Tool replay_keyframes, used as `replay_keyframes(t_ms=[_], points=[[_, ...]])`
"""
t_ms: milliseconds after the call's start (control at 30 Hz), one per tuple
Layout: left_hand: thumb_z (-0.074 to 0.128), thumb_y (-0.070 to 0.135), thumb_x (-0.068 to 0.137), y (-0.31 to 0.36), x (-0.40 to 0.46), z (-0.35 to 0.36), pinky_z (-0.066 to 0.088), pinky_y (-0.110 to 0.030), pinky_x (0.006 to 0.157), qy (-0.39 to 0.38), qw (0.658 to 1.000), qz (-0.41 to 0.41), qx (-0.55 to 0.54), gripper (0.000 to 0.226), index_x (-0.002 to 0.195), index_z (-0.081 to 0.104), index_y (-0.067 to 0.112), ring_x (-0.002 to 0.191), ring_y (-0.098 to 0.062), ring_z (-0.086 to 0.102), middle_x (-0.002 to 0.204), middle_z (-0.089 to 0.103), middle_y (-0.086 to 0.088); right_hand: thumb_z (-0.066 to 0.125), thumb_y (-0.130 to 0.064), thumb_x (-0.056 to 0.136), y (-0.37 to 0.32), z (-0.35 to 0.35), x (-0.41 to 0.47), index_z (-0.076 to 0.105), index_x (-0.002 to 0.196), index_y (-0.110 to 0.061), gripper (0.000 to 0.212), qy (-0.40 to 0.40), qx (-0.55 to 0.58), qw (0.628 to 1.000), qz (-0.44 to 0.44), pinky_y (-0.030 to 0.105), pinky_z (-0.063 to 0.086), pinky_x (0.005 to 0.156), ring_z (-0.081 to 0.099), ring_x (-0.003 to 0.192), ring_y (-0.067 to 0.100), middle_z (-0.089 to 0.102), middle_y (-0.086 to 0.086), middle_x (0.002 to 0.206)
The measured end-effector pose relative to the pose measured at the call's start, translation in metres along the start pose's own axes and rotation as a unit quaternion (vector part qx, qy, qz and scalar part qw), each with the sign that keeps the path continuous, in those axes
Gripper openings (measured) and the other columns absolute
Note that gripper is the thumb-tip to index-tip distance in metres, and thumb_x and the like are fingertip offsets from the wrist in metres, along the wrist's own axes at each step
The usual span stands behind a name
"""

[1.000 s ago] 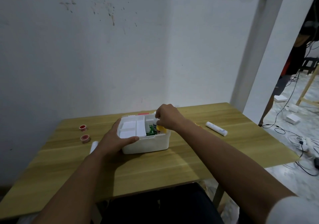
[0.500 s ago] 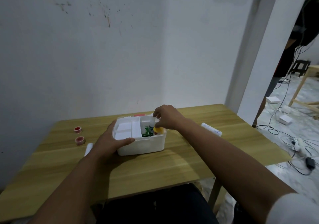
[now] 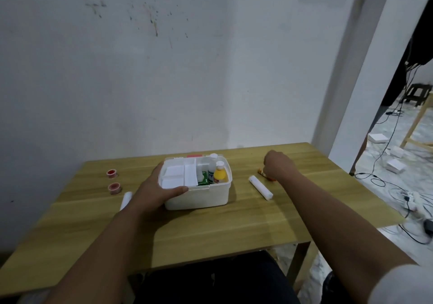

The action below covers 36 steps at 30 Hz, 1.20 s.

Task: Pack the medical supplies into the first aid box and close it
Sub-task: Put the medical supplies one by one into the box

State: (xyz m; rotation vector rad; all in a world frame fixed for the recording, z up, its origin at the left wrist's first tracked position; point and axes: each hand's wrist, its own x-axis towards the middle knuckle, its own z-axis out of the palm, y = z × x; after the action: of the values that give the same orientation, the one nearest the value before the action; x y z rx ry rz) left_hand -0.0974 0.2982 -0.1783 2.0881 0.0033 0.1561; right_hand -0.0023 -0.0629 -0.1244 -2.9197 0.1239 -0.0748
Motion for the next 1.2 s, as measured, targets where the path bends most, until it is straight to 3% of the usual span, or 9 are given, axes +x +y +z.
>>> replay_keyframes(t_ms=[100, 267, 367, 500, 633, 767, 967, 1067, 1200], points=[[0.09, 0.068, 0.055, 0.001, 0.0, 0.001, 0.05, -0.046, 0.104, -0.004, 1.0, 0.003, -0.009, 0.117, 0.154, 0.031, 0.047, 0.13, -0.014, 0.051, 0.145, 0.053, 0.018, 0.061, -0.027, 0.096, 0.002, 0.007, -0.009, 0.054, 0.075, -0.015, 0.025, -0.02, -0.023, 0.999, 0.014, 0.029, 0.041, 0.055, 0.057, 0.065, 0.017, 0.06, 0.001, 0.075], [0.092, 0.061, 0.06, 0.001, -0.002, 0.002, 0.05, -0.037, 0.098, 0.006, 1.0, 0.004, -0.014, 0.112, 0.153, 0.032, 0.049, 0.125, -0.01, 0.052, 0.135, 0.054, 0.025, 0.06, -0.026, 0.092, -0.004, 0.011, -0.018, 0.061, 0.089, -0.012, 0.014, -0.04, -0.083, 0.996, -0.005, 0.036, 0.056, 0.084, 0.069, 0.089, 0.026, 0.069, 0.007, 0.091], [0.091, 0.065, 0.057, 0.002, -0.001, 0.001, 0.051, -0.042, 0.102, 0.002, 1.0, 0.004, -0.011, 0.112, 0.151, 0.032, 0.052, 0.127, -0.01, 0.052, 0.138, 0.054, 0.025, 0.06, -0.026, 0.093, -0.003, 0.013, -0.016, 0.054, 0.074, -0.012, 0.024, -0.021, -0.073, 0.997, -0.005, 0.034, 0.055, 0.078, 0.068, 0.082, 0.026, 0.069, 0.008, 0.087], [0.091, 0.066, 0.056, 0.001, -0.001, 0.002, 0.051, -0.043, 0.103, 0.004, 1.0, -0.002, -0.015, 0.115, 0.153, 0.031, 0.05, 0.128, -0.011, 0.052, 0.141, 0.054, 0.022, 0.07, -0.027, 0.089, 0.0, 0.008, -0.001, 0.065, 0.072, -0.008, 0.026, 0.021, 0.049, 0.998, 0.024, 0.029, 0.047, 0.059, 0.062, 0.062, 0.021, 0.065, 0.004, 0.065], [0.091, 0.057, 0.063, 0.004, -0.003, 0.003, 0.05, -0.034, 0.091, 0.004, 1.0, 0.011, -0.018, 0.099, 0.145, 0.036, 0.056, 0.124, -0.011, 0.052, 0.133, 0.054, 0.027, 0.076, -0.02, 0.081, -0.02, -0.027, 0.003, 0.079, 0.093, -0.009, 0.016, 0.088, 0.234, 0.968, -0.032, 0.037, 0.063, 0.073, 0.075, 0.077, 0.026, 0.077, 0.006, 0.086], [0.09, 0.059, 0.064, 0.006, -0.003, 0.003, 0.049, -0.034, 0.089, 0.004, 1.0, 0.009, -0.006, 0.103, 0.149, 0.033, 0.051, 0.125, -0.013, 0.051, 0.138, 0.052, 0.021, 0.093, -0.022, 0.067, -0.065, -0.074, -0.017, 0.075, 0.096, -0.004, 0.038, 0.013, 0.356, 0.927, -0.117, 0.034, 0.064, 0.064, 0.075, 0.077, 0.019, 0.073, 0.005, 0.087], [0.09, 0.057, 0.064, 0.005, -0.002, 0.003, 0.048, -0.033, 0.088, 0.007, 1.0, 0.004, 0.0, 0.107, 0.152, 0.029, 0.05, 0.123, -0.013, 0.047, 0.137, 0.048, 0.02, 0.084, -0.004, 0.078, -0.13, -0.081, -0.042, 0.077, 0.099, 0.0, 0.023, -0.09, 0.158, 0.957, -0.225, 0.035, 0.065, 0.063, 0.076, 0.07, 0.024, 0.074, 0.013, 0.091], [0.09, 0.053, 0.068, 0.007, -0.002, 0.004, 0.047, -0.032, 0.086, 0.006, 1.0, 0.005, -0.001, 0.098, 0.143, 0.027, 0.055, 0.123, -0.013, 0.046, 0.136, 0.047, 0.019, 0.077, 0.0, 0.083, -0.151, -0.059, -0.046, 0.07, 0.087, -0.004, 0.009, -0.082, 0.001, 0.961, -0.265, 0.035, 0.064, 0.06, 0.073, 0.063, 0.021, 0.07, 0.011, 0.085], [0.09, 0.046, 0.07, 0.009, -0.002, 0.006, 0.045, -0.025, 0.08, 0.015, 1.0, 0.011, -0.003, 0.094, 0.139, 0.027, 0.053, 0.121, -0.012, 0.046, 0.131, 0.047, 0.02, 0.072, -0.001, 0.084, -0.165, -0.031, -0.053, 0.055, 0.083, -0.011, 0.019, -0.041, -0.165, 0.931, -0.324, 0.03, 0.049, 0.06, 0.056, 0.067, 0.017, 0.057, 0.006, 0.081]])
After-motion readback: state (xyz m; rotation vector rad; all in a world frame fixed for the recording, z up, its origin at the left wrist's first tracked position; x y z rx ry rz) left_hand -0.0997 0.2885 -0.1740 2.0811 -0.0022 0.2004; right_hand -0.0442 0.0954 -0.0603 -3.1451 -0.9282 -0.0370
